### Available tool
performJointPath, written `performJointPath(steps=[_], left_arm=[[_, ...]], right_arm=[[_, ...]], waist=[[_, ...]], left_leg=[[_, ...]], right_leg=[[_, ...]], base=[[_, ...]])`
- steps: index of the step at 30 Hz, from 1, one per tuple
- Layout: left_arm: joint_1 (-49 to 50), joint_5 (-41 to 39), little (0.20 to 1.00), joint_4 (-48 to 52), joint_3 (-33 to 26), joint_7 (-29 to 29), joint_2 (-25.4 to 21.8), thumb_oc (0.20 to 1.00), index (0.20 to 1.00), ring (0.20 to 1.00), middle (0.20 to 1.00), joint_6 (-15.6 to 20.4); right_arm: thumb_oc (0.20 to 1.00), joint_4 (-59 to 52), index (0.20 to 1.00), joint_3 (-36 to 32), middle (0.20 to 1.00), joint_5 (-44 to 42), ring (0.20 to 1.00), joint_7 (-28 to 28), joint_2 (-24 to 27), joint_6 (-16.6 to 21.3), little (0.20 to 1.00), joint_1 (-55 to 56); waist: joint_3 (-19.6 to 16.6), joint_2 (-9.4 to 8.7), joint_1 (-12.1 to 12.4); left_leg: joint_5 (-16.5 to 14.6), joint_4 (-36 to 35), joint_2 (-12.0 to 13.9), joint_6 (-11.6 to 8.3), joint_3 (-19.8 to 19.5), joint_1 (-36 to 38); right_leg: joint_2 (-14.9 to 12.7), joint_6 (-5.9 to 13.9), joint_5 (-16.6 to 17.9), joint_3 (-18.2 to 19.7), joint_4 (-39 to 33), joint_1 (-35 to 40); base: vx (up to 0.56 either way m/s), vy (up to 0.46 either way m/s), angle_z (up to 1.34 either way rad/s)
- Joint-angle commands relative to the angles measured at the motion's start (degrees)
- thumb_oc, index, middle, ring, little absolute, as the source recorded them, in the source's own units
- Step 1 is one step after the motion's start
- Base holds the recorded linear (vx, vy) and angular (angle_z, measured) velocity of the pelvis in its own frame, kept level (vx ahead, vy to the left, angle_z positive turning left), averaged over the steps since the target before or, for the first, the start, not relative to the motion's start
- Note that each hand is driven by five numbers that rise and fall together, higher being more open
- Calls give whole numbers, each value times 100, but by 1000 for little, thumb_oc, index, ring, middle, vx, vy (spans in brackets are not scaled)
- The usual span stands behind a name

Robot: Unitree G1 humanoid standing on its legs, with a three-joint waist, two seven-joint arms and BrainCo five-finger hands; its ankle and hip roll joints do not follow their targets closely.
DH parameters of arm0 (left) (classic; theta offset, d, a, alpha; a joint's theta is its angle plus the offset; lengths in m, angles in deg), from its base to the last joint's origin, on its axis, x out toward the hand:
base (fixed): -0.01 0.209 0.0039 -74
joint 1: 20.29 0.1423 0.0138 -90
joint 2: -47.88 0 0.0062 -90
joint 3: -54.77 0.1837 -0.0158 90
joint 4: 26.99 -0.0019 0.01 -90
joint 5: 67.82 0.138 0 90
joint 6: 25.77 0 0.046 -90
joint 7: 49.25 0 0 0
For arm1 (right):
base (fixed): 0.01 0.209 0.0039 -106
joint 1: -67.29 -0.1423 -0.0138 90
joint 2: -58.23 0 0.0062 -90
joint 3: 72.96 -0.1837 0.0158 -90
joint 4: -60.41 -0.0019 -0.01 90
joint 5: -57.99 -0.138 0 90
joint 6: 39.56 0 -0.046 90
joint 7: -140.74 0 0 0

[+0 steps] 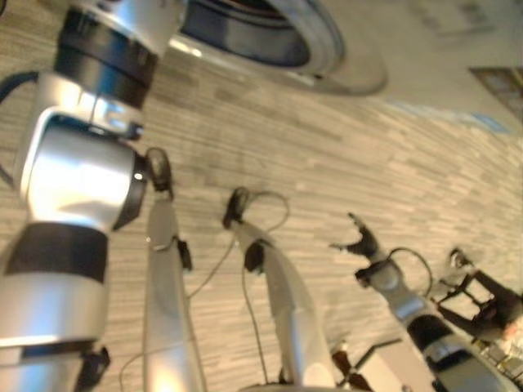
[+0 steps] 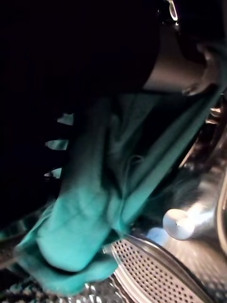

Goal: Grab the laundry basket,head to the washer,open it,put in the laundry and shut it.

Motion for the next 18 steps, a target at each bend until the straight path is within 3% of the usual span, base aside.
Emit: performJointPath(steps=[1,13,18], left_arm=[[166,224,1000,301,-42,-287,85,1000,1000,1000,1000,398],[677,738,1000,379,63,-370,168,1000,1000,1000,1000,152],[525,1168,1000,-143,559,-609,110,1000,1000,1000,1000,-303]], right_arm=[[1000,191,1000,-103,1000,88,1000,40,157,-57,1000,710],[1000,373,1000,29,1000,89,1000,57,137,39,1000,695],[1000,423,1000,21,1000,38,1000,98,225,67,1000,669]], waist=[[-355,194,-153],[-297,266,-49],[-286,382,14]], left_leg=[[-729,112,-59,102,-26,47],[-665,79,-26,80,-69,10],[-606,0,-15,71,-27,34]], right_leg=[[19,207,-460,6,324,589],[29,132,-545,-54,486,446],[19,85,-578,-49,475,456]], base=[[0,0,0],[0,0,0],[0,0,0]])
